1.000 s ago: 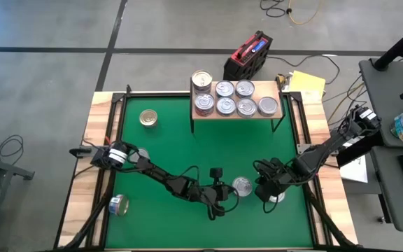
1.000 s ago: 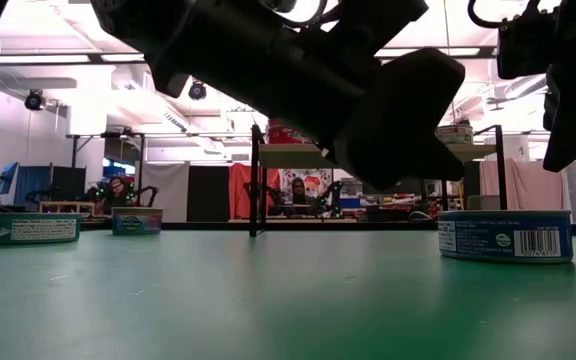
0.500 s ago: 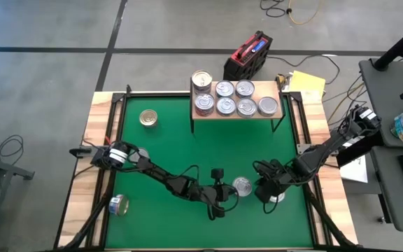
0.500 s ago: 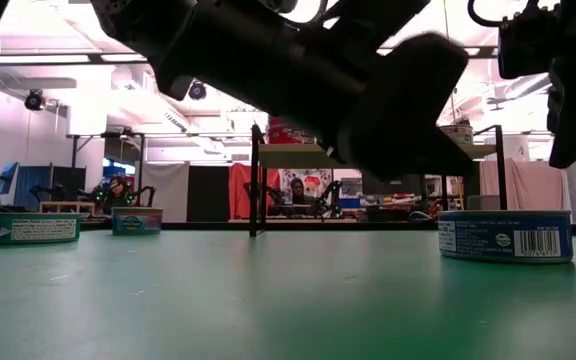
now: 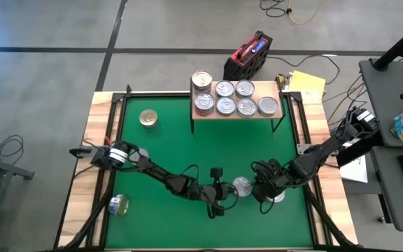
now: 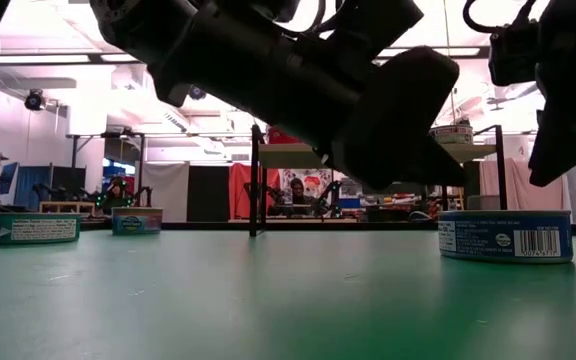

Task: Stack canned seafood by type on shelf
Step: Stack the blue tuna can on top of the other blue tuna can on the shelf

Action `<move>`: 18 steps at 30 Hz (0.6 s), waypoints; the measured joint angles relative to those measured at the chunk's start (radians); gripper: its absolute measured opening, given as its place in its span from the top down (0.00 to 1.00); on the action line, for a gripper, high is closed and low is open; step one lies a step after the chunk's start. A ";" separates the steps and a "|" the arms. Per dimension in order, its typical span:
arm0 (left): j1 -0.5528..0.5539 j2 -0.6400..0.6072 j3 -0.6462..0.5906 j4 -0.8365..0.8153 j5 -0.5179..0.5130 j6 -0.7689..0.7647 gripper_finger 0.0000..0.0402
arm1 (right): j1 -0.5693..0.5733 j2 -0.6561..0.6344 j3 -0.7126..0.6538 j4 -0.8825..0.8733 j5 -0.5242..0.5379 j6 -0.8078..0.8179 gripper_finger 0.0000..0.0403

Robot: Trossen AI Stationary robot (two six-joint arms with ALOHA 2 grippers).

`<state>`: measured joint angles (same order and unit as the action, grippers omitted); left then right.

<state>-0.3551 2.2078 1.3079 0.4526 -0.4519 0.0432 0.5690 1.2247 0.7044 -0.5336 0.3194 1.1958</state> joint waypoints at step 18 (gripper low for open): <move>0.005 0.034 0.001 0.009 0.025 -0.004 1.00 | -0.009 0.004 -0.023 0.007 0.092 0.018 0.34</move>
<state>-0.3496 2.2417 1.3084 0.4615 -0.4267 0.0391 0.5602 1.2285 0.6812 -0.5266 0.4110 1.2137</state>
